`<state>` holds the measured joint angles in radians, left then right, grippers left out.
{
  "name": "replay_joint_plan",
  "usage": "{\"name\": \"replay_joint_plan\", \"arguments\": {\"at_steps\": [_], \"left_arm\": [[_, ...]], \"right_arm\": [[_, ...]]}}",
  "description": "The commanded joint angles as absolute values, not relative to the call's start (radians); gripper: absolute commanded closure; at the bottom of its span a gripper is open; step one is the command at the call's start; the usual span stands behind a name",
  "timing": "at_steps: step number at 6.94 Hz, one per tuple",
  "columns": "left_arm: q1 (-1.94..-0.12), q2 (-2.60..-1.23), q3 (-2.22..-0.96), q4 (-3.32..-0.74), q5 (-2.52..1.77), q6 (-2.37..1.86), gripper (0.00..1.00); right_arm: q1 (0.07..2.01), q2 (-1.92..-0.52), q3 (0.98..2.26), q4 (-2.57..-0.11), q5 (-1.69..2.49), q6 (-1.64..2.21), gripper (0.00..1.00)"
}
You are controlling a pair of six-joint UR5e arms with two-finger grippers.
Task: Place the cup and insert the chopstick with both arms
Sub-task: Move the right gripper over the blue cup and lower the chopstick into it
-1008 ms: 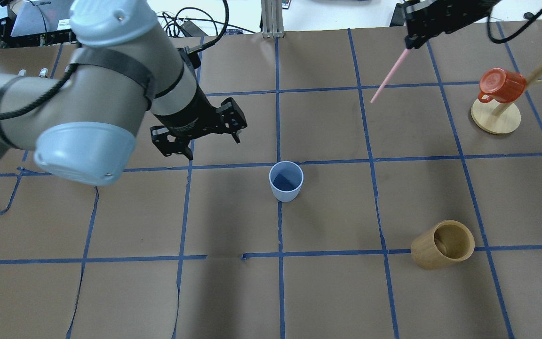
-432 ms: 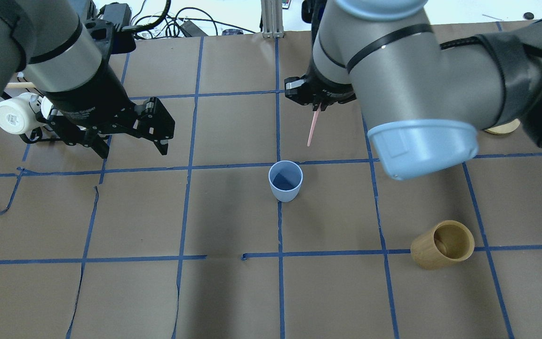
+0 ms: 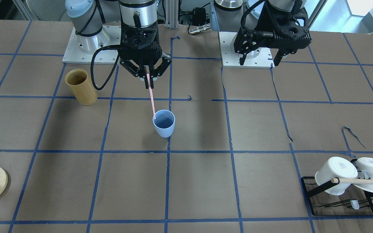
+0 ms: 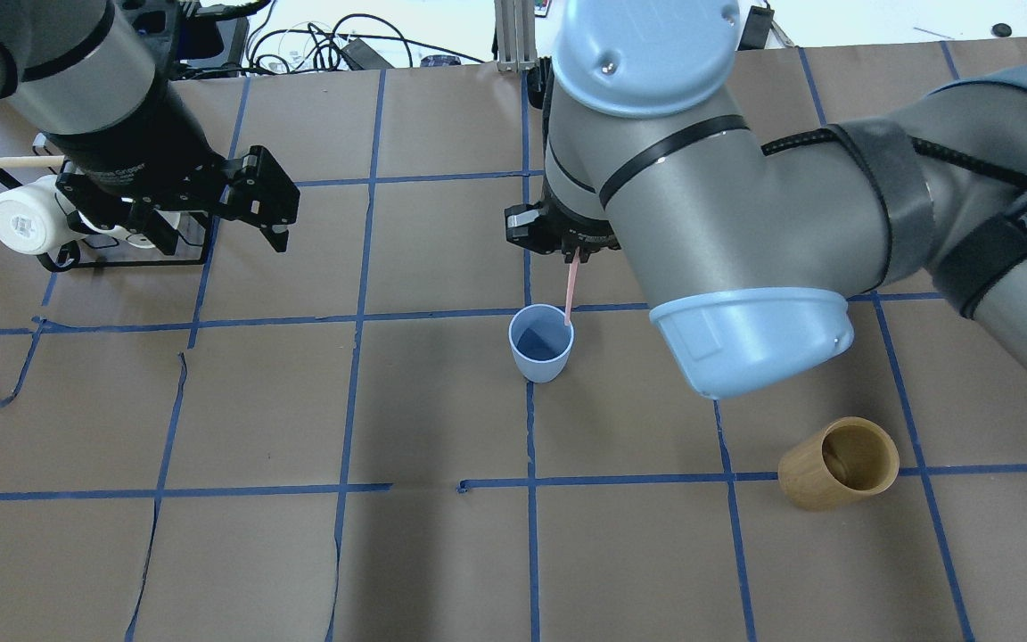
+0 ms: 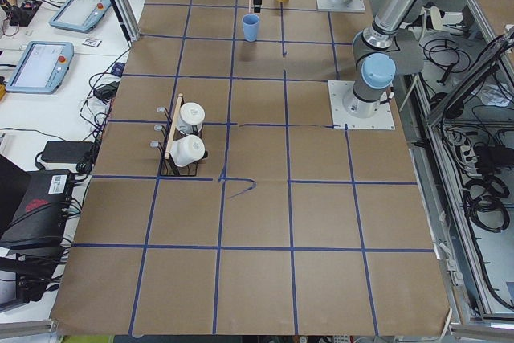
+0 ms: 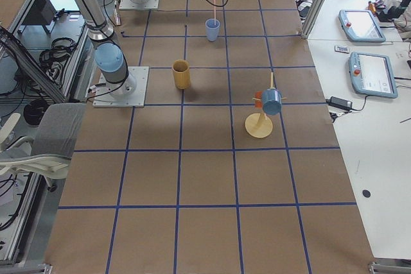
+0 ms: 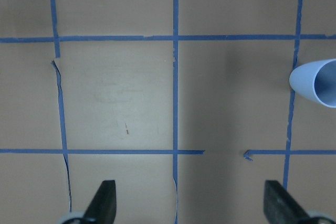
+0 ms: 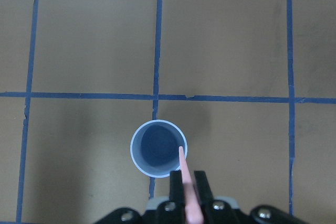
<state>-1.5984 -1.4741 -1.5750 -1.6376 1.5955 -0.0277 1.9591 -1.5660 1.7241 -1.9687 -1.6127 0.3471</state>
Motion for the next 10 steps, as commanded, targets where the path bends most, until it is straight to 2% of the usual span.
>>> {"name": "replay_joint_plan", "arguments": {"at_steps": [1,4,5,6,7,10], "left_arm": [[-1.6,-1.482,-1.583,-1.614,1.594,-0.017,0.0],[-1.594,-1.505,-1.583,-1.533,1.54,-0.006,0.0],[-1.592,-1.505,-1.58,-1.532,1.542,-0.006,0.0],[-1.591,-1.505,-1.577,-1.532,1.542,-0.005,0.0],[-1.576,-1.508,-1.569,-1.531,1.54,-0.005,0.0],[-1.545,-1.505,-1.565,-1.529,1.537,-0.003,0.0]], "right_arm": [[1.962,-1.559,1.733,-1.971,-1.541,0.35,1.0],[1.962,-1.533,1.736,-1.976,-1.537,0.353,1.0],[1.962,-1.531,1.741,-1.979,-1.543,0.342,0.5],[1.96,-1.539,1.741,-1.977,-1.554,0.342,0.05],[1.96,-1.542,1.741,-1.976,-1.555,0.341,0.0],[1.956,-1.552,1.733,-1.926,-1.552,0.339,0.0]]}}
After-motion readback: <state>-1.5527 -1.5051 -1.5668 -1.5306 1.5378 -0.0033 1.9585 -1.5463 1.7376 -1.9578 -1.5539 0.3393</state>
